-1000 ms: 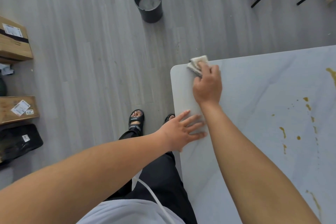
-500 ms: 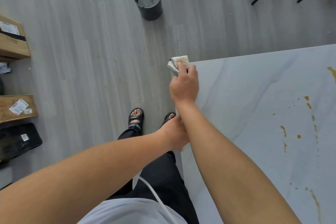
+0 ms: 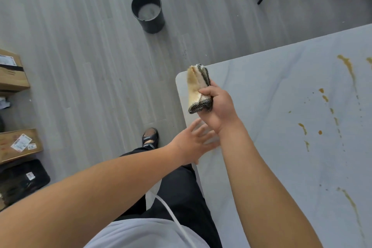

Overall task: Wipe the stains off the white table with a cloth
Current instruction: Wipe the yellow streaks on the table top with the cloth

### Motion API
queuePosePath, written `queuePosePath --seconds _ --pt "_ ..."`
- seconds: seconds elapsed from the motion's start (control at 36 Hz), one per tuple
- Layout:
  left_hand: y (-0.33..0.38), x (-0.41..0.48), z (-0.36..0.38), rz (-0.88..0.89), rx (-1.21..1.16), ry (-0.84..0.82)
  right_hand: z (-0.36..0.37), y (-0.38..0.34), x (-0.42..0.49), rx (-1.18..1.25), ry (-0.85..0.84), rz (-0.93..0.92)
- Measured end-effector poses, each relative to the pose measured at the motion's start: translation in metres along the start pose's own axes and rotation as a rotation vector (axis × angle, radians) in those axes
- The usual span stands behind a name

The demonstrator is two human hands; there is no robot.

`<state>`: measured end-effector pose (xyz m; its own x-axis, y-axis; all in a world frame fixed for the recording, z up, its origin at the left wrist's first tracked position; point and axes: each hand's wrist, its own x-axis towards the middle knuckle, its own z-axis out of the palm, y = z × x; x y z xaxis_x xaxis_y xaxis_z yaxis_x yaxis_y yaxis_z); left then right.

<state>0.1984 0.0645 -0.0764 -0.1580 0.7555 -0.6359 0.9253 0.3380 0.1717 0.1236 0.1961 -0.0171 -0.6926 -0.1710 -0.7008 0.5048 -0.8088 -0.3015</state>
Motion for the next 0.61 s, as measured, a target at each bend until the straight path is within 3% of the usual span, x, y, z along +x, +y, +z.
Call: queuePosePath --seconds 0.03,0.11,0.31,0.39,0.47,0.61 --pt "-0.003 -0.001 -0.005 -0.054 -0.015 -0.041 -0.015 -0.005 -0.010 0.059 0.021 -0.027" --pt "0.001 0.002 0.002 -0.042 0.010 0.085 -0.059 -0.013 -0.034 0.172 0.134 -0.081" --pt "0.003 -0.001 -0.019 -0.041 -0.100 0.026 -0.133 -0.014 -0.087 0.376 0.360 -0.189" --pt "0.003 -0.009 -0.045 -0.108 -0.478 0.021 -0.135 -0.008 -0.103 0.430 0.435 -0.204" --pt "-0.003 -0.020 -0.068 -0.237 -0.880 0.117 -0.124 -0.003 -0.111 0.433 0.454 -0.200" --pt "-0.024 -0.036 -0.086 -0.422 -1.354 0.181 -0.089 0.002 -0.105 0.370 0.367 -0.191"
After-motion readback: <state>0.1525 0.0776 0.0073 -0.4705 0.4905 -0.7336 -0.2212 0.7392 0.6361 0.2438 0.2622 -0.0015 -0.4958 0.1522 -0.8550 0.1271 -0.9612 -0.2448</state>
